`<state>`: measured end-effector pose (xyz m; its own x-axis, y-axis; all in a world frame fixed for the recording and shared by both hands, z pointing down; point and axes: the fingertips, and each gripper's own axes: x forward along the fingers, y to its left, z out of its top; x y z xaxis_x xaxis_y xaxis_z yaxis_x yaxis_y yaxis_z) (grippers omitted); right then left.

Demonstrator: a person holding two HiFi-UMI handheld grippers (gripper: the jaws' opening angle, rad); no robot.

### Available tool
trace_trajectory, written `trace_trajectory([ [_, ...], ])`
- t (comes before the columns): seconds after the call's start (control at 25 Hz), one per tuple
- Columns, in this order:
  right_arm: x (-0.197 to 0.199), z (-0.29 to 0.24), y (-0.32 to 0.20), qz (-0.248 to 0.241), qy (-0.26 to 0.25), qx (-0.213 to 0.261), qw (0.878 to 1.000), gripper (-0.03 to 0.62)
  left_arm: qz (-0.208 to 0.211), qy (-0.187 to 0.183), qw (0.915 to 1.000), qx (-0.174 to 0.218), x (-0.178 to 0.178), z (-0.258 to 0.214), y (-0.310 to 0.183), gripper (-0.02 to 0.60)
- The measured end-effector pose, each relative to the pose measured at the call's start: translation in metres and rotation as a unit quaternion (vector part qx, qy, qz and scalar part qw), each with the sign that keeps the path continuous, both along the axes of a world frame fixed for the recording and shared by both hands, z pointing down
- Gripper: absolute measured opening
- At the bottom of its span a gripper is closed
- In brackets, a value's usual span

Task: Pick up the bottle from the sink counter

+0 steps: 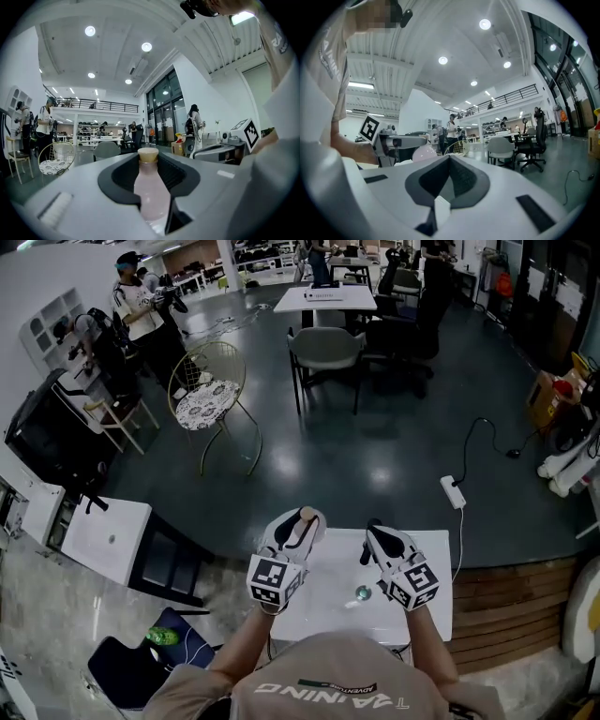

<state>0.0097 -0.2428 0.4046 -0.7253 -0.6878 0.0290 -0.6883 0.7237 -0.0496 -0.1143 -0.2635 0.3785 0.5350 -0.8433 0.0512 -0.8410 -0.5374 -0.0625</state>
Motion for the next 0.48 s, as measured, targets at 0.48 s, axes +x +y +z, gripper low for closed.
trace_trajectory([
  [0.48,-0.002,-0.013,-0.002,-0.007,-0.031,0.000,0.999,0.008,0.004,-0.010,0.9999,0.007,0.009,-0.007,0.017,0.129],
])
